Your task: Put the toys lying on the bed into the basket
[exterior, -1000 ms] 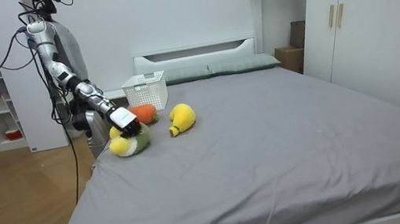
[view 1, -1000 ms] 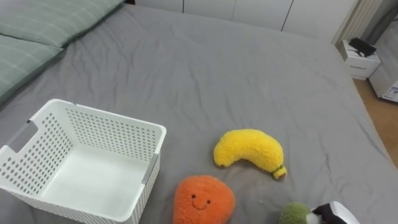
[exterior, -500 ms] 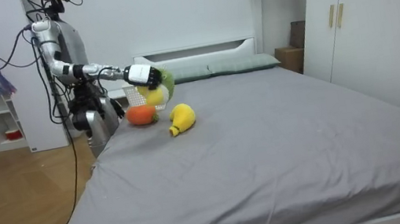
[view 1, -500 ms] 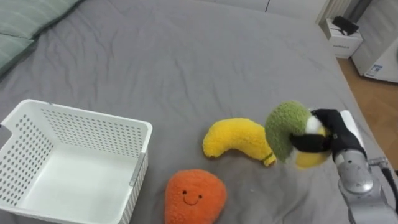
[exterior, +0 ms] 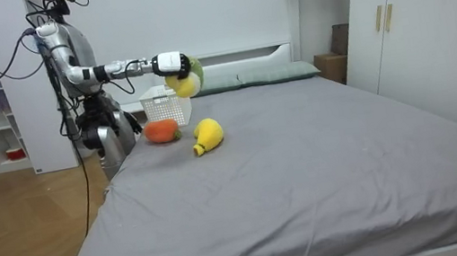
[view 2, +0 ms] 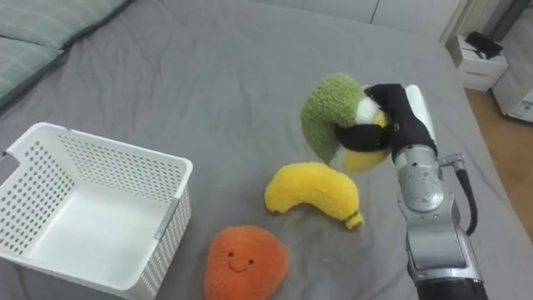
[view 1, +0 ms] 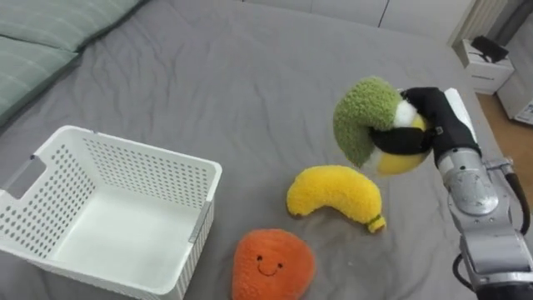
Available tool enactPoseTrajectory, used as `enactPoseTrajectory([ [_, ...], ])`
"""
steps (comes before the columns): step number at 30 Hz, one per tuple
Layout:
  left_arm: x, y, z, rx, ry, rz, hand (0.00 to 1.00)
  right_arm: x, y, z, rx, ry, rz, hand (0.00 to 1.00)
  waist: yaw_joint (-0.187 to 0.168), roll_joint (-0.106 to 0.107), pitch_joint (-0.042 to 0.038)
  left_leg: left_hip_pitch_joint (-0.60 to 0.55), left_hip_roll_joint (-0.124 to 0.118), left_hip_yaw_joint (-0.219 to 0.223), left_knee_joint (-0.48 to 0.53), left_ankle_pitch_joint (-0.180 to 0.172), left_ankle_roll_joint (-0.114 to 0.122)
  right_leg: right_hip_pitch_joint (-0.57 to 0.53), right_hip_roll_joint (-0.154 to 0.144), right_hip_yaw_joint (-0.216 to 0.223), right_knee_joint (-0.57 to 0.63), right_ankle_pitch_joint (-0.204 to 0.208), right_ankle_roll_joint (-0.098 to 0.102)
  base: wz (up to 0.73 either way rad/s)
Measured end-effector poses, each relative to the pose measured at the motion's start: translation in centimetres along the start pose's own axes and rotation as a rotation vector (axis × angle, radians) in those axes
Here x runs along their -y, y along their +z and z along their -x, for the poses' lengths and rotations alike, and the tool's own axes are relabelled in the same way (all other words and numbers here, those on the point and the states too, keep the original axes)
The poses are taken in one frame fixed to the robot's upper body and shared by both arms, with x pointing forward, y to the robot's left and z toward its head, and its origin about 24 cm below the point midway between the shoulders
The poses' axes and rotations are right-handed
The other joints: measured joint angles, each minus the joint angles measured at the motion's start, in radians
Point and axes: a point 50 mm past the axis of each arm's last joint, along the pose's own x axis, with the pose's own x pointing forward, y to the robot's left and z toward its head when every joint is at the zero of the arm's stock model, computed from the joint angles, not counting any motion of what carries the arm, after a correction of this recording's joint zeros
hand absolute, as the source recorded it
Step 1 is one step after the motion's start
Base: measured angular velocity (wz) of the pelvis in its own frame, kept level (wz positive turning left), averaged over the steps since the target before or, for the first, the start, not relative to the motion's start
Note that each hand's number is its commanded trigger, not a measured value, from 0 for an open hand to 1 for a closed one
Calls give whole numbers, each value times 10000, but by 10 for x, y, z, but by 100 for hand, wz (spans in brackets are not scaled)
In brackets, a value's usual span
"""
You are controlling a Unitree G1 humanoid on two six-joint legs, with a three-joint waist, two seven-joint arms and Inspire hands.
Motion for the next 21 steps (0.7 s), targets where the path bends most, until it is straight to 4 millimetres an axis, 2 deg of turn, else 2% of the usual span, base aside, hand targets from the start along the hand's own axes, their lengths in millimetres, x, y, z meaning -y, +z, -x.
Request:
enactPoseTrajectory([
  [5, 2, 0, 1, 2, -24, 20, 0, -7, 17, -8, 545, 467, -115, 100, 290, -135, 60, -133, -91, -325, 30, 78, 34, 43, -65, -346, -22, 0, 1, 23],
  [7, 2, 0, 1, 34, -8, 54, 0, -13, 20, -8, 626, 809, -3, 100, 549, -295, 59, -304, -126, -547, 92, 103, 30, -16, -82, -544, -32, 0, 1, 24],
  [11, 4, 4, 1, 145, -76, -2, 0, -20, 27, -14, 669, 1099, 163, 100, 823, -321, 73, -438, -213, -814, 208, 133, 49, 14, -136, -897, -37, -1, 2, 22],
  [14, 3, 7, 0, 146, -81, 66, 0, -24, 34, -17, 858, 1333, 190, 100, 1154, -340, 78, -512, -257, -990, 209, 188, 69, 30, -177, -1057, -36, -3, 5, 19],
  [19, 2, 14, -1, 250, -171, 111, 0, -41, 49, -19, 1216, 2112, 740, 100, 1527, -445, 132, -604, -346, -1317, 209, 273, 68, 65, -212, -1299, -40, -4, 6, 20],
  [21, 2, 19, -2, 355, -217, 107, 0, -52, 58, -19, 1489, 2397, 1253, 100, 1696, -489, 176, -753, -403, -1543, 236, 339, 66, 17, -229, -1341, -49, -7, 11, 33],
])
